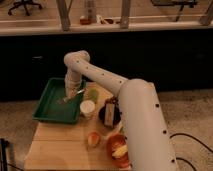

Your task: Place fork in table surface

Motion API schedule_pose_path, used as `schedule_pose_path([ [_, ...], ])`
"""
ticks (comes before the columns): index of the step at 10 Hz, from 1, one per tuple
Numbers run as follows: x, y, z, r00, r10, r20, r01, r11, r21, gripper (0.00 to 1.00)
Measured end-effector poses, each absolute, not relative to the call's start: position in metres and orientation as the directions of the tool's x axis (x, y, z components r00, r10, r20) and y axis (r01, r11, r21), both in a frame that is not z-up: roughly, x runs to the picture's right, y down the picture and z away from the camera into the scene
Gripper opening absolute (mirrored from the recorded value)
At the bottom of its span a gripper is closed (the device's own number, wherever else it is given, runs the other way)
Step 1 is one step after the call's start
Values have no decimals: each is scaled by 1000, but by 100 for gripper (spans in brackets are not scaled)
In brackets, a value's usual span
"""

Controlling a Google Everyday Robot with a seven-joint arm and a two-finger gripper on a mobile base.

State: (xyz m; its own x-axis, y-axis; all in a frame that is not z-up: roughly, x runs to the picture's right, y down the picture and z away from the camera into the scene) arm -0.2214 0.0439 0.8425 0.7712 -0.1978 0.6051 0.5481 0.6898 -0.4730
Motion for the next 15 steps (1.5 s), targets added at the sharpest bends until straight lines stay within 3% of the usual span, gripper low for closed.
schedule_pose_path([
  [9, -253, 92, 783, 654, -297, 696, 686, 620, -380, 0],
  [15, -262, 128, 765, 618, -307, 724, 720, 591, -365, 0],
])
